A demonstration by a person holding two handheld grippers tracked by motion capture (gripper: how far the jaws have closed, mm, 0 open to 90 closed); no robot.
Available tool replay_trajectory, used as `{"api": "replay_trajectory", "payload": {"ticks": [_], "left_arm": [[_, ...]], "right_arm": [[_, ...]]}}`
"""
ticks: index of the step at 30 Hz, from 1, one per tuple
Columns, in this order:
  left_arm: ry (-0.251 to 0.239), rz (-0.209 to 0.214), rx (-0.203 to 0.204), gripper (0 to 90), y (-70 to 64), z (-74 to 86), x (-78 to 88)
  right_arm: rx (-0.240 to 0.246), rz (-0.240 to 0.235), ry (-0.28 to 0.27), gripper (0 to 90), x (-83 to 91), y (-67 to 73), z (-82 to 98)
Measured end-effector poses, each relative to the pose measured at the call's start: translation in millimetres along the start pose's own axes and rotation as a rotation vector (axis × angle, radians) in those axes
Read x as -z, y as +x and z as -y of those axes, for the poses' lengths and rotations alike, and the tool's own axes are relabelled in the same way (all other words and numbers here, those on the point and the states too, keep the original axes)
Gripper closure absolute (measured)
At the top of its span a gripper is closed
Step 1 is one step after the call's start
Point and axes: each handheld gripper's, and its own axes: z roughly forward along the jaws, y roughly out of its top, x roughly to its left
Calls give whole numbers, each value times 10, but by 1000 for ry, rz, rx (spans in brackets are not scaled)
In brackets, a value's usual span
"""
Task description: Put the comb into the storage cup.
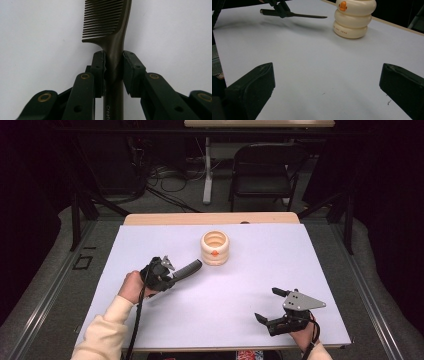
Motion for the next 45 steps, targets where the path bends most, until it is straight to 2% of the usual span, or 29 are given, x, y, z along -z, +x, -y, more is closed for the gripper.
{"api": "replay_trajectory", "payload": {"ticks": [1,9,25,37,45], "left_arm": [[-29,2,13,723,2,1,27],[-105,30,39,723,9,-4,102],[-192,59,98,723,27,66,183],[-273,36,123,723,35,106,237],[-323,39,149,723,49,125,250]], "right_arm": [[-3,1,-1,0,1,-2,1],[-4,0,-2,0,-5,-8,3],[-4,-4,4,0,-7,-4,4],[-3,-5,11,0,-19,6,1],[-2,-4,9,0,-19,3,2]]}}
